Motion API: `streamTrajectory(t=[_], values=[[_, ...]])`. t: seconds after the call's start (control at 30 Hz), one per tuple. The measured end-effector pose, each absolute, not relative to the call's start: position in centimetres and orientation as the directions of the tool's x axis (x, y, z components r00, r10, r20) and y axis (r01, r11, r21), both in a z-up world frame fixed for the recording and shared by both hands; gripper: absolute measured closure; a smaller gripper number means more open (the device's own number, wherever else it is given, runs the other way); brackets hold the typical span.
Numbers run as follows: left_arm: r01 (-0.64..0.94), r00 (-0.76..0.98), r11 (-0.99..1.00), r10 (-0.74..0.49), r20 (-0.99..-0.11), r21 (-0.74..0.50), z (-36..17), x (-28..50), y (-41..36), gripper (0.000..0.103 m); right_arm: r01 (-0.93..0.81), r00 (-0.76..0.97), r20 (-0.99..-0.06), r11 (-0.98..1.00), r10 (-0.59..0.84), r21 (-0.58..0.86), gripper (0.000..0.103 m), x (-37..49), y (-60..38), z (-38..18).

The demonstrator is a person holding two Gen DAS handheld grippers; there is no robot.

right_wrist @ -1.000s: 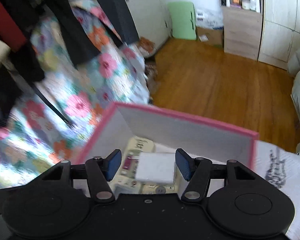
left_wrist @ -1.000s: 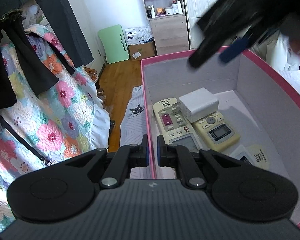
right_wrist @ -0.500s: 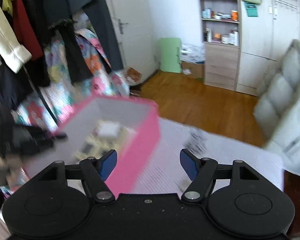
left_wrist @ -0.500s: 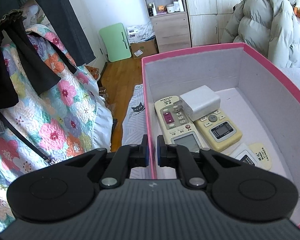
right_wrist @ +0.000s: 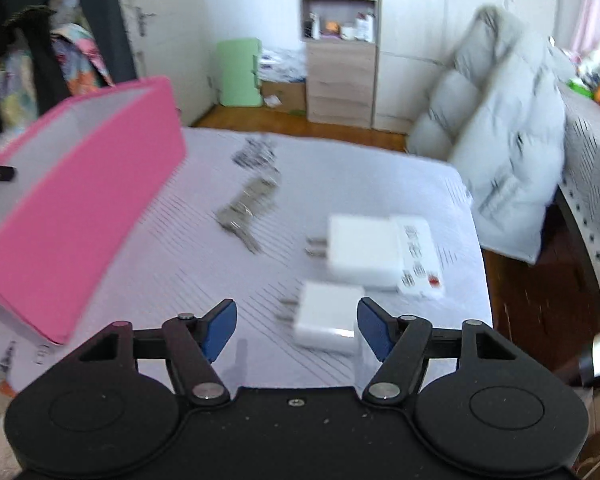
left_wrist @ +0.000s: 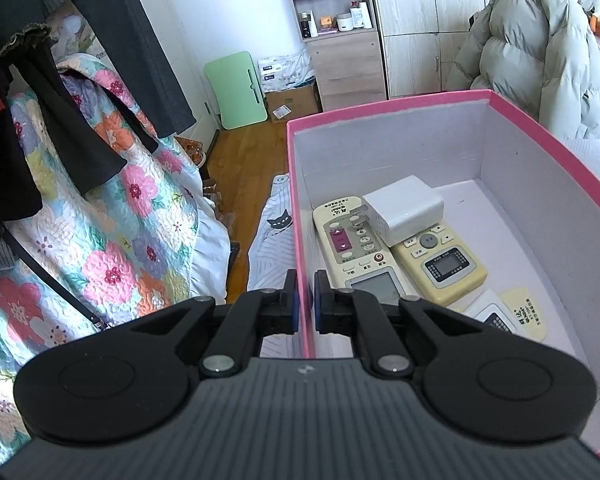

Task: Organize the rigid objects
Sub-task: 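Grasp the small white charger with prongs using the right tool, then lower the small charger into the pink box and open the right tool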

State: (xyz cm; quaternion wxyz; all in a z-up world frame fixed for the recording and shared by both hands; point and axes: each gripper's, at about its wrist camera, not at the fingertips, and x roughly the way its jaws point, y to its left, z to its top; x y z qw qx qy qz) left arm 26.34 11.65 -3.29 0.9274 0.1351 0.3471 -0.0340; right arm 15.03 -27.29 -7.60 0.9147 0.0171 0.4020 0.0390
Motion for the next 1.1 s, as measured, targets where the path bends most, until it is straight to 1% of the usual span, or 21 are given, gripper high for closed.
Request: streamTrajectory(t=[0.03, 0.1, 0.17, 0.3, 0.57, 0.67, 0.8, 0.9, 0.93, 1.1], values=[[0.156, 0.758, 0.96, 0.034, -0.651, 0.231, -3.3, 26.3, 11.6, 0.097, -0.04, 0.668, -0.74, 0.997, 0.075, 0.064, 0.034, 15.2, -27.6, -8.2], [0.157, 0.76, 0.959, 0.036, -0.649, 0.237, -3.3, 26.3, 11.4, 0.097, -0.028, 0.657, -0.751, 0.998, 0.064, 0.061, 0.041, 15.4, -27.8, -9.1], [0.158, 0.76, 0.958, 0.037, -0.649, 0.239, -3.3, 26.3, 11.4, 0.097, -0.032, 0.658, -0.751, 0.999, 0.053, 0.043, 0.057, 15.5, -27.4, -9.7], [0.159, 0.76, 0.958, 0.035, -0.648, 0.239, -3.4, 26.2, 11.4, 0.097, -0.017, 0.692, -0.722, 1.0, 0.021, 0.012, 0.057, 15.5, -26.2, -9.4], [0.158, 0.753, 0.957, 0.042, -0.657, 0.242, -3.4, 26.4, 11.4, 0.097, -0.082, 0.764, -0.639, 0.996, 0.088, 0.039, 0.057, 14.6, -22.0, -5.8], [0.162, 0.754, 0.956, 0.04, -0.656, 0.244, -3.4, 26.3, 11.4, 0.097, -0.123, 0.78, -0.606, 0.988, 0.155, 0.096, 0.057, 14.2, -20.7, -3.7], [0.162, 0.753, 0.954, 0.047, -0.656, 0.254, -3.4, 26.3, 11.3, 0.097, -0.239, 0.784, -0.548, 0.956, 0.292, 0.167, 0.057, 14.5, -18.0, 0.4], [0.161, 0.753, 0.952, 0.052, -0.656, 0.261, -3.4, 26.4, 11.2, 0.096, -0.329, 0.731, -0.551, 0.915, 0.402, 0.232, 0.057, 16.0, -15.7, 2.3], [0.161, 0.753, 0.952, 0.051, -0.656, 0.26, -3.4, 26.4, 11.2, 0.096, -0.354, 0.7, -0.564, 0.899, 0.438, 0.259, 0.057, 16.9, -14.7, 2.7], [0.162, 0.754, 0.955, 0.042, -0.655, 0.248, -3.3, 26.3, 11.1, 0.097, -0.384, 0.553, -0.646, 0.849, 0.527, 0.364, 0.056, 22.0, -10.3, 2.4]])
